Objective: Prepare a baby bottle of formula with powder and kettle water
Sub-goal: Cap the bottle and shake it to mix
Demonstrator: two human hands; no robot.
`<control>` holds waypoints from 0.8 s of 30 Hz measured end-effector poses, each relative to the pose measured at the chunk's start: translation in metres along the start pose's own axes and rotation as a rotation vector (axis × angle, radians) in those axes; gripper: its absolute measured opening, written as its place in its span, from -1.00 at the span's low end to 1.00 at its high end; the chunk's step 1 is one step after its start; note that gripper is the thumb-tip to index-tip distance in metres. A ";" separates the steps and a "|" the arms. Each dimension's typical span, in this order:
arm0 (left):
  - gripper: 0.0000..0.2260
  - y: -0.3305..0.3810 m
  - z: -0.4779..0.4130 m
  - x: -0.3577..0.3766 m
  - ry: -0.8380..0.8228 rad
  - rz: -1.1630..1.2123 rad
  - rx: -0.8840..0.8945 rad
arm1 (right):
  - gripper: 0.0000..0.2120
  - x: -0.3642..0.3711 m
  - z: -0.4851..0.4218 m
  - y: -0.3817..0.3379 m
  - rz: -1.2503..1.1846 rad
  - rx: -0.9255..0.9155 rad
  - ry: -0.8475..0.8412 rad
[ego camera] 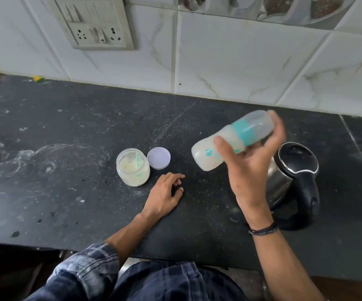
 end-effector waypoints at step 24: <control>-0.70 0.001 0.000 -0.001 0.013 -0.001 -0.001 | -0.11 -0.004 -0.009 -0.001 -0.007 -0.126 0.117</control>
Point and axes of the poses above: each hand's wrist, its own z-axis away from the middle knuckle, its own x-axis out of the palm, y = z × x, the point moved 1 cm from there along -z, towards the middle knuckle, and after that the axes turned 5 degrees about -y, right-handed, at the moved point
